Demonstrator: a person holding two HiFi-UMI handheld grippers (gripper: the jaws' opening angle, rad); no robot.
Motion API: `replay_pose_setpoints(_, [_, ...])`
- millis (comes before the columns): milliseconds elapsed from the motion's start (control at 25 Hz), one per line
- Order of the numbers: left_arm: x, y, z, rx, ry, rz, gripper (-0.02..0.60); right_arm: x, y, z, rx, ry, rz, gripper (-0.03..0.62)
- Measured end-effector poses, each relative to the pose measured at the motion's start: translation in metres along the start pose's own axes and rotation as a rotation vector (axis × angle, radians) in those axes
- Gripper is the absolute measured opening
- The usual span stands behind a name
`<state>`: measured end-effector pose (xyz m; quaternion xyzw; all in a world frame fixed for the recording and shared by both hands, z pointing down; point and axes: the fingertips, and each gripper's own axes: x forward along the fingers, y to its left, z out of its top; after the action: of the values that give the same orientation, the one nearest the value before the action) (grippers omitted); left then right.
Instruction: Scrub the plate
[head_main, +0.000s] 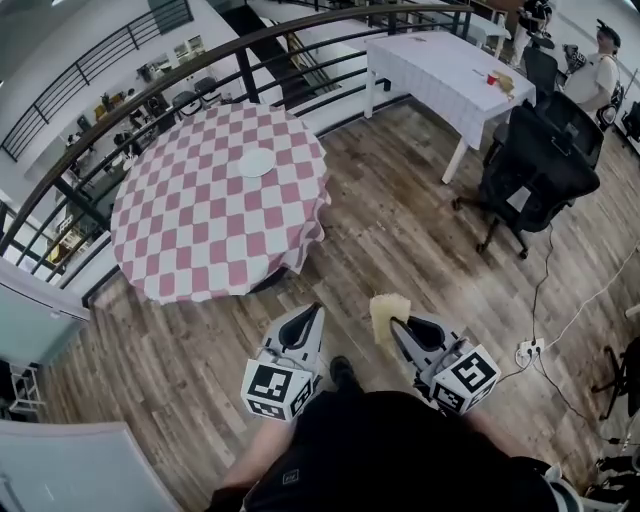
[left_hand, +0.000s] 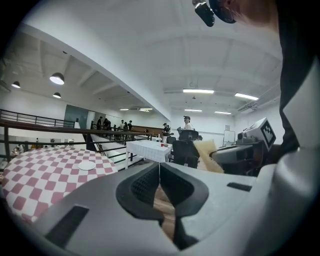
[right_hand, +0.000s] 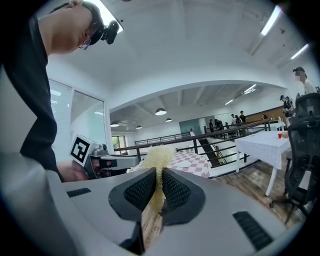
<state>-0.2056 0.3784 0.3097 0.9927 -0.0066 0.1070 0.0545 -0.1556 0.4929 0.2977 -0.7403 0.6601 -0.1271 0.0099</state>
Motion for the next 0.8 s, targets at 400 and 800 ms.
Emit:
replay_pose_setpoints(400, [0.069, 0.083, 0.027, 0.015, 0.0, 0.016, 0.011, 0.096, -0.057, 0.016, 0.044, 0.027, 0.03, 0.046])
replay_pose_setpoints(800, [0.124, 0.17, 0.028, -0.033, 0.02, 0.14, 0.011, 0.198, -0.111, 0.032, 0.039, 0.055, 0.17, 0.046])
